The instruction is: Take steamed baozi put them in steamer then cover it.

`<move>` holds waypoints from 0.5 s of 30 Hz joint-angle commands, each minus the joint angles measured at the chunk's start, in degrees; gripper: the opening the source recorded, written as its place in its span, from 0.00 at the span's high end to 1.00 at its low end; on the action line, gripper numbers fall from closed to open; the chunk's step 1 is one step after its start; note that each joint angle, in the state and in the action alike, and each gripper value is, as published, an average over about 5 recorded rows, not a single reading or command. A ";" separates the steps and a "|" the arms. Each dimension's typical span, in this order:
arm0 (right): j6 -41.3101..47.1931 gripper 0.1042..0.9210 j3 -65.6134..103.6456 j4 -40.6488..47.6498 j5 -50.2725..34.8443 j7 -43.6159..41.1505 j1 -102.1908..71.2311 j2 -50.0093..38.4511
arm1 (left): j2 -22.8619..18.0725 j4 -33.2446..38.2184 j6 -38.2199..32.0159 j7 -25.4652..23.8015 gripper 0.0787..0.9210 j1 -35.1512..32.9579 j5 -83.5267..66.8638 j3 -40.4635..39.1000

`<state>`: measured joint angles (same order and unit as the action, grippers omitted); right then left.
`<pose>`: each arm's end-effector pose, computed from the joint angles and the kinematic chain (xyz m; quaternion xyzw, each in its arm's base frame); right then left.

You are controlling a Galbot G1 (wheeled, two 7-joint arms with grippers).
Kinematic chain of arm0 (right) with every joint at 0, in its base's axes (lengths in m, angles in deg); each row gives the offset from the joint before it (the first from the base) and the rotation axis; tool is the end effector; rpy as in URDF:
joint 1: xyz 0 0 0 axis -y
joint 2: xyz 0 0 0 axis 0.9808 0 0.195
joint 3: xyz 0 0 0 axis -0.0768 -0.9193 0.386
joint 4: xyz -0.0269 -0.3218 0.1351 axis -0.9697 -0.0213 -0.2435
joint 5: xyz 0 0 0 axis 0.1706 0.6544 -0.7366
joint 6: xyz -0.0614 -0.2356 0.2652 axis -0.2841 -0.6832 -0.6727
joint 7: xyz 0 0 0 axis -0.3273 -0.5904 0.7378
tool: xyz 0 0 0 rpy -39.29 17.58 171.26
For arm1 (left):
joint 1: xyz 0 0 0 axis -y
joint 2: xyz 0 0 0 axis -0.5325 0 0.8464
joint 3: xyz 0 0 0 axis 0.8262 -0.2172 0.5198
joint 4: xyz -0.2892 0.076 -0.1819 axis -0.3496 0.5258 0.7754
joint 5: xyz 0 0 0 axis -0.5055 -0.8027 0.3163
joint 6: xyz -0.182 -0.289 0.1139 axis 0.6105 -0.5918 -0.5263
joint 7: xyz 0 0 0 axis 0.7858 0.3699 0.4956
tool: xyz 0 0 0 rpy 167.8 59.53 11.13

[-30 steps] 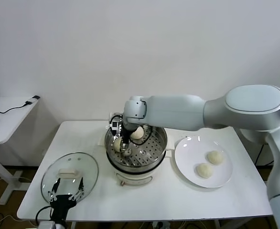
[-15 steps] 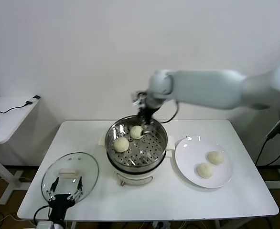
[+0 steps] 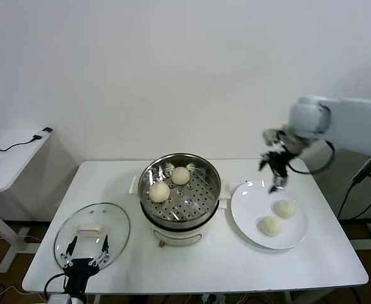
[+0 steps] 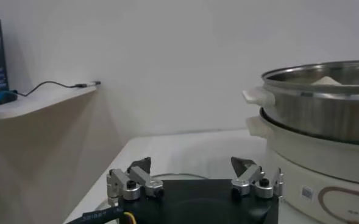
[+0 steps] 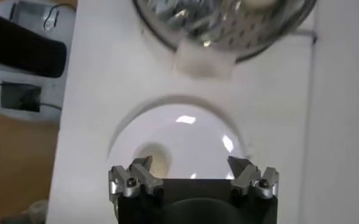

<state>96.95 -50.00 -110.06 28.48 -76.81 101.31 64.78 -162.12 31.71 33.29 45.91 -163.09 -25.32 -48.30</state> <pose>0.5066 -0.1270 -0.0727 0.5129 -0.5304 0.5110 0.4410 0.1211 0.0677 -0.3431 0.0575 -0.9900 -0.0480 0.1200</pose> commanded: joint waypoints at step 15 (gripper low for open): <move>4.62 0.12 21.48 6.28 12.53 5.79 -32.76 -6.21 | 0.07 -1.10 -0.25 0.08 0.12 0.26 -0.04 0.10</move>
<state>100.48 -35.72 -106.18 37.62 -72.38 78.86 59.70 -162.17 30.68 33.01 46.01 -162.85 -25.28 -48.21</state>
